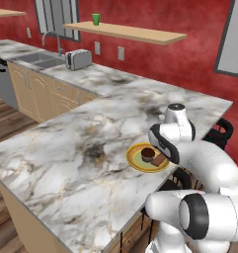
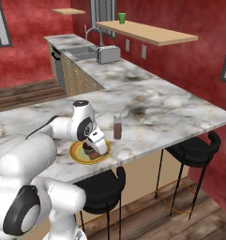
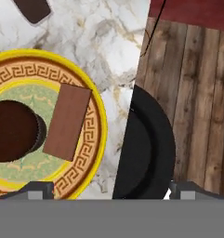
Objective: Take the cinnamon bottle from the cabinet and place it on the dining table, next to the plate with the cupcake. Then take the chocolate from the dining counter and place it on the cupcake plate.
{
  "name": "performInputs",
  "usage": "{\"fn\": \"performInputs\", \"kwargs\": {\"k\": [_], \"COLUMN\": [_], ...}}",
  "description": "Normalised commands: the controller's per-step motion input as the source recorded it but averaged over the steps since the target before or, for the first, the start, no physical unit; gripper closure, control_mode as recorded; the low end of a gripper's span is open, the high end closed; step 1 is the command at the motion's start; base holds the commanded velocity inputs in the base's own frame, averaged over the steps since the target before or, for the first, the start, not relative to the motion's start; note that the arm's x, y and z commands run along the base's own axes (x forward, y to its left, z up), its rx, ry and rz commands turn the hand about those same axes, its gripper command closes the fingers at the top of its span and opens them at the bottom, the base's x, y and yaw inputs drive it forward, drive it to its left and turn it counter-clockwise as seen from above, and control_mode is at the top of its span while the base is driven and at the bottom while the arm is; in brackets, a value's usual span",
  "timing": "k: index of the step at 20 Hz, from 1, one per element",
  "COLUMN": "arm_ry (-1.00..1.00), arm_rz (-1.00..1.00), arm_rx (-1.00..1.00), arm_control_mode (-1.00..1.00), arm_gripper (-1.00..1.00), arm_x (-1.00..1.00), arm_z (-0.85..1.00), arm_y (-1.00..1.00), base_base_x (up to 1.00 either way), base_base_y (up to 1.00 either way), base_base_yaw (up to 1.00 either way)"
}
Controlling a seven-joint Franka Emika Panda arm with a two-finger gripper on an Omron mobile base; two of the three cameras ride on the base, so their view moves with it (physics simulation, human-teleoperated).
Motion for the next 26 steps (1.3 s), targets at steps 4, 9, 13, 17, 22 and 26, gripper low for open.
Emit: {"fn": "performInputs", "kwargs": {"k": [4, 9, 13, 17, 22, 26], "arm_ry": [0.00, 0.00, 0.00, 0.00, -0.02, -0.13], "arm_rz": [0.33, 0.35, 0.36, 0.38, 0.33, 0.27], "arm_rx": [0.00, 0.00, -0.01, -0.01, -0.02, -0.05], "arm_control_mode": [-1.00, -1.00, -1.00, -1.00, -1.00, -1.00], "arm_gripper": [-1.00, -1.00, -1.00, -1.00, -1.00, -1.00], "arm_x": [-0.81, -0.77, -0.73, -0.68, -0.69, -0.65], "arm_z": [0.06, 0.14, 0.21, 0.27, 0.21, 0.14], "arm_y": [0.11, 0.12, 0.16, 0.22, 0.24, 0.21], "base_base_x": [0.00, 0.00, 0.00, 0.00, 0.00, 0.00], "base_base_y": [0.00, 0.00, 0.00, 0.00, 0.00, 0.00], "base_base_yaw": [0.00, 0.00, 0.00, 0.00, 0.00, 0.00]}}
